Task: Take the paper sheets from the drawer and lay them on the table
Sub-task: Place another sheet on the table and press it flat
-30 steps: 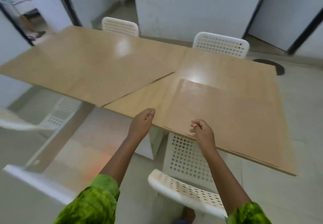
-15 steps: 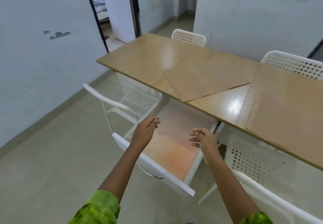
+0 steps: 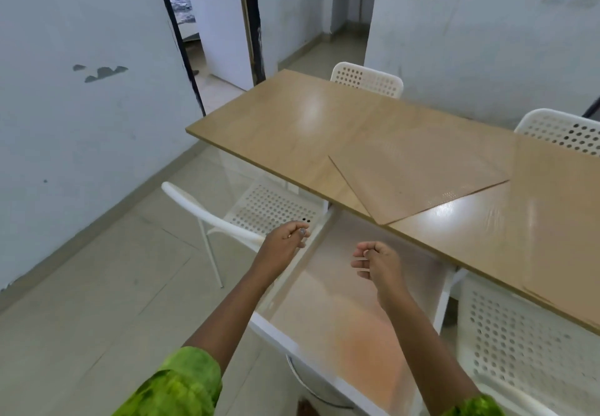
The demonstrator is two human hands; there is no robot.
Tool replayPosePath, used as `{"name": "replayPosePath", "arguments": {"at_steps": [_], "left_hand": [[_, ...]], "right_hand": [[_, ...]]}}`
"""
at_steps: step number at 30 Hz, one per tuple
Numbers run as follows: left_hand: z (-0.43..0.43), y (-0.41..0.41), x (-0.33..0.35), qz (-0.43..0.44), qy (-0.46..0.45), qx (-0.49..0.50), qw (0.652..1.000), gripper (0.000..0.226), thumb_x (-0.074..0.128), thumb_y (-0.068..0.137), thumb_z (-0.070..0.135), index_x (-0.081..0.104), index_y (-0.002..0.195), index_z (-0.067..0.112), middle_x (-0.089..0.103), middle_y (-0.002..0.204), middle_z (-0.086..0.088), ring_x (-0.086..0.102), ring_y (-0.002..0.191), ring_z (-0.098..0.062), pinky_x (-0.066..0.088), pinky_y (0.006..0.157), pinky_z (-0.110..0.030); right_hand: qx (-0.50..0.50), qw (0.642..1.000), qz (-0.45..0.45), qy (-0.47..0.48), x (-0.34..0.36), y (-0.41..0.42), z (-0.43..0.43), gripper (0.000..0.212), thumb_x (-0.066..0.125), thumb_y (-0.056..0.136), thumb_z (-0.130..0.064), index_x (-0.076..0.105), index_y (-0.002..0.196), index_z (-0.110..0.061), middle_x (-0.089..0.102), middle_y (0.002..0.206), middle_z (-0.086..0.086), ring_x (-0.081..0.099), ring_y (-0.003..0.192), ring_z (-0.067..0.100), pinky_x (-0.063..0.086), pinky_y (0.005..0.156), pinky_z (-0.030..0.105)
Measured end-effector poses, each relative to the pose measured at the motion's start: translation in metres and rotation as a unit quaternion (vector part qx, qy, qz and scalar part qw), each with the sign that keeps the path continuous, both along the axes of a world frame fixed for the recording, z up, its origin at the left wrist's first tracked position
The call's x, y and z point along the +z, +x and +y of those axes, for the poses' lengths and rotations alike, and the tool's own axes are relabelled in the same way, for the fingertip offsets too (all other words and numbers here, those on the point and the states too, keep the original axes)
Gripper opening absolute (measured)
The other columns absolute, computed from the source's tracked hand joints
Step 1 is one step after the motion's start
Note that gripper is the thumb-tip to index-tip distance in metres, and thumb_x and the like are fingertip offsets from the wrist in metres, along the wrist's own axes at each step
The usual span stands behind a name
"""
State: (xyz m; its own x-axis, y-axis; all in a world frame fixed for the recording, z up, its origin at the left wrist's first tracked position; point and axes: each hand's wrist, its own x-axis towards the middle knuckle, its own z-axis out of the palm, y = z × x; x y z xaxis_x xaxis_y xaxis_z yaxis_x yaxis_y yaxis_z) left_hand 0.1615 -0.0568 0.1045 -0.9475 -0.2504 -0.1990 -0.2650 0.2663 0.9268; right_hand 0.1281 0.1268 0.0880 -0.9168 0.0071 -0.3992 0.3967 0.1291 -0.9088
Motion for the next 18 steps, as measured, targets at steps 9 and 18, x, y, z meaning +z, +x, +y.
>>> {"name": "replayPosePath", "arguments": {"at_steps": [9,18], "left_hand": [[-0.044,-0.097,-0.007,-0.045,0.023,-0.068,0.996,0.028,0.043,0.097,0.018,0.060,0.117,0.009,0.065,0.107,-0.004,0.060,0.089,-0.017,0.046,0.073,-0.026],[-0.084,-0.180,-0.020,-0.055,0.031,-0.224,0.972,0.025,0.043,0.096,0.019,0.060,0.113,0.012,0.065,0.107,-0.003,0.060,0.086,-0.014,0.046,0.074,-0.027]], "right_hand": [[-0.072,0.997,-0.010,0.013,-0.012,-0.072,-0.043,0.028,0.035,0.091,-0.001,0.056,0.079,-0.016,0.059,0.080,0.005,0.054,0.064,0.017,0.040,0.058,0.024],[-0.194,0.979,0.014,0.066,-0.018,-0.115,-0.095,0.023,0.038,0.089,0.000,0.056,0.082,-0.014,0.058,0.078,0.002,0.051,0.067,0.014,0.039,0.056,0.021]]}}
